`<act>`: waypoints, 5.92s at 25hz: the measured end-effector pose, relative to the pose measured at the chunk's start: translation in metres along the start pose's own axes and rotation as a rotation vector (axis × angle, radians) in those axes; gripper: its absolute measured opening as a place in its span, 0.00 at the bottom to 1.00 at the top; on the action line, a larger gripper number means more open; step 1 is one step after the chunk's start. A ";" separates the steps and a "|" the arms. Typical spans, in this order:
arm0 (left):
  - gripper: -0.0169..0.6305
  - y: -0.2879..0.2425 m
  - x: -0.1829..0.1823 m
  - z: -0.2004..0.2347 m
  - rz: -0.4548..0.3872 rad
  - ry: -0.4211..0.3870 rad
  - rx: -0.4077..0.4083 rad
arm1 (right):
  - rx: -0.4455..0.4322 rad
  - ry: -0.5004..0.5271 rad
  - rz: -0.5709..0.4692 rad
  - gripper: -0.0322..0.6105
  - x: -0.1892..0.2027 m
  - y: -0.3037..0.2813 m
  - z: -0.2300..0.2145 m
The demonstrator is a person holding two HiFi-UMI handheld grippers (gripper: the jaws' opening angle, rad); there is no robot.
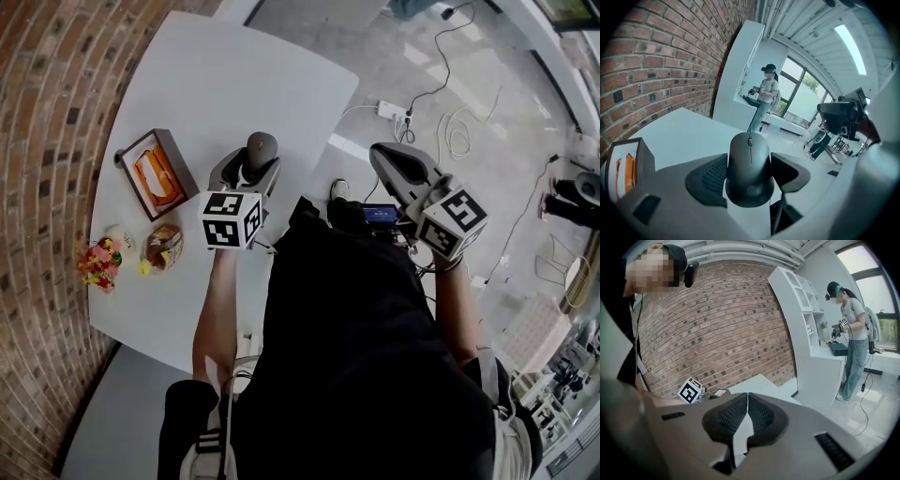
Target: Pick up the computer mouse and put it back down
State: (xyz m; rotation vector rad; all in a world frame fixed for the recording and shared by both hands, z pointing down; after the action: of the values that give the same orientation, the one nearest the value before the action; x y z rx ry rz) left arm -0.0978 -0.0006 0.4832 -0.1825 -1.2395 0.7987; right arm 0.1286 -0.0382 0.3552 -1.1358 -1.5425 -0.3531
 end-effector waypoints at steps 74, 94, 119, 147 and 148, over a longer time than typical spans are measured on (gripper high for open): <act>0.47 -0.057 0.065 0.040 0.275 -0.132 -0.240 | 0.125 -0.060 0.061 0.08 0.038 0.059 -0.010; 0.25 0.077 0.010 0.008 -0.123 -0.019 -0.407 | -0.181 0.062 0.032 0.08 0.011 -0.014 0.011; 0.05 0.150 -0.030 -0.030 -0.413 0.080 -0.304 | -0.462 0.156 0.014 0.08 -0.011 -0.083 0.078; 0.05 0.134 -0.043 -0.028 -0.389 0.073 -0.238 | -0.498 0.114 -0.025 0.08 -0.015 -0.078 0.075; 0.05 0.133 -0.043 -0.029 -0.387 0.072 -0.237 | -0.499 0.114 -0.026 0.08 -0.015 -0.078 0.074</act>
State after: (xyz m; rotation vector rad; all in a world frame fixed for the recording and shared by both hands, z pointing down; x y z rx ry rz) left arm -0.1347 0.0764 0.3691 -0.1549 -1.2489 0.3077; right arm 0.0210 -0.0286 0.3453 -1.4481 -1.4064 -0.8394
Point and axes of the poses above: the fingertips, and each gripper's own axes: y backward along the fingers, z to its left, x out of its underside, the point moved 5 cm from there along y, backward along the fingers, and after that the axes turned 6 degrees about -z, right-handed, at the moved point
